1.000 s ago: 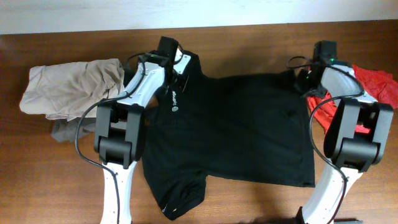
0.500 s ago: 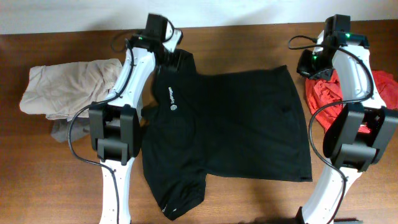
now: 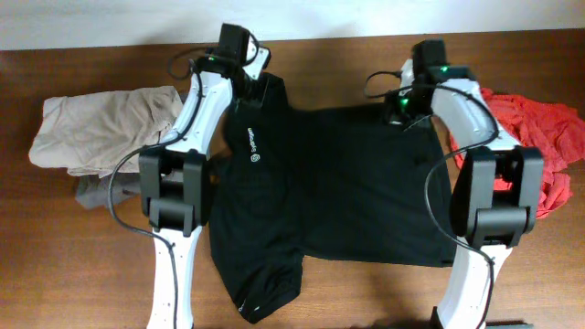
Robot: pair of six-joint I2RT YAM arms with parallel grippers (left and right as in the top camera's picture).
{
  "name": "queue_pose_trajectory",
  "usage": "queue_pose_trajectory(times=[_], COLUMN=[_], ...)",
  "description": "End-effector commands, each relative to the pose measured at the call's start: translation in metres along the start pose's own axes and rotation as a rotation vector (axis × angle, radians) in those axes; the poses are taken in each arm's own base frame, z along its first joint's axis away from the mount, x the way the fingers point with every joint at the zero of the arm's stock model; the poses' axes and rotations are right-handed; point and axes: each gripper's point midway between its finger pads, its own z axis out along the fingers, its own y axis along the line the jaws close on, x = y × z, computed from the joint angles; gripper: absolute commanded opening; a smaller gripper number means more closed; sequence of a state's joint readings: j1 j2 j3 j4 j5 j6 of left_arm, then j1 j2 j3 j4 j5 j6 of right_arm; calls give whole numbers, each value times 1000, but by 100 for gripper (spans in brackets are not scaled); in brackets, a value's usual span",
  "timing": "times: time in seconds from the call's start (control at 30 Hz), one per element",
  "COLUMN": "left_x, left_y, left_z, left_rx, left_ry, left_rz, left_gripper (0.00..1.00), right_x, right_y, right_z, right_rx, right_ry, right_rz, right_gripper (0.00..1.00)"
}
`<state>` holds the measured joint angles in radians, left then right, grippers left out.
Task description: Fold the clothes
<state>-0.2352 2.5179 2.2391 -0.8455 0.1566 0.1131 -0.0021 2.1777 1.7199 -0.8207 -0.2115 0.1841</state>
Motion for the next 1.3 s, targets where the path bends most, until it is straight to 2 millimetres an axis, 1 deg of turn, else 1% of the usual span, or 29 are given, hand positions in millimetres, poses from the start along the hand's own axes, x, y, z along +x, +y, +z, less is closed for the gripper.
queue_pose_trajectory(times=[0.0, 0.07, 0.17, 0.3, 0.4, 0.47, 0.53, 0.6, 0.63, 0.67, 0.77, 0.87, 0.93, 0.97, 1.03, 1.07, 1.1, 1.13, 1.2, 1.27], left_x=[22, 28, 32, 27, 22, 20, 18, 14, 12, 11, -3, -13, -23, -31, -49, -58, -69, -77, -96, -108], left_y=[3, 4, 8, 13, 23, 36, 51, 68, 81, 85, 98, 109, 113, 114, 112, 112, 110, 107, 97, 88], left_z=[30, 40, 55, 75, 91, 99, 102, 99, 96, 93, 75, 51, 34, 22, 1, -11, -27, -39, -67, -89], left_rx=[5, 6, 4, -6, -39, -64, -78, -89, -90, -83, -7, 19, 26, 33, 42, 42, 41, 45, 66, 80], left_ry=[64, 78, 76, 34, -11, -39, -67, -95, -113, -121, -159, -166, -178, -193, -232, -254, -282, -305, -362, -404], left_rz=[7, 4, 1, 7, 6, -21, -69, -125, -166, -176, -204, -227, -230, -229, -202, -191, -180, -170, -144, -124], left_gripper=[6, 6, 1, 0, 0, 0, 0, 0, 0, 0, 1, 11, 16, 23, 34, 45, 52, 56, 62, 64], right_x=[8, 10, 10, 14, 21, 27, 33, 38, 40, 40, 34, 24, 22, 22, 21, 21, 19, 17, 13, 11], right_y=[-10, -12, -12, -12, -13, -14, -15, -16, -16, -17, -17, -21, -21, -21, -22, -23, -24, -24, -24, -24], right_z=[6, 8, 8, 8, 7, 7, 6, 5, 5, 5, 6, 6, 5, 5, 3, 2, -1, -5, -14, -22], right_rx=[14, 17, 18, 22, 27, 31, 36, 40, 41, 42, 40, 35, 24, 16, 15, 15, 16, 15, 14, 14], right_ry=[8, 12, 11, 30, 57, 80, 105, 126, 132, 133, 111, 72, 65, 67, 65, 62, 59, 51, 32, 19], right_rz=[33, 33, 29, 33, 39, 44, 49, 49, 44, 43, 26, 30, 40, 41, 44, 46, 49, 50, 47, 38], right_gripper=[6, 5, 5, 4, 4, 4, 4, 4, 4, 4, 4, 4, 4, 4, 4, 4, 5, 6, 11, 17])
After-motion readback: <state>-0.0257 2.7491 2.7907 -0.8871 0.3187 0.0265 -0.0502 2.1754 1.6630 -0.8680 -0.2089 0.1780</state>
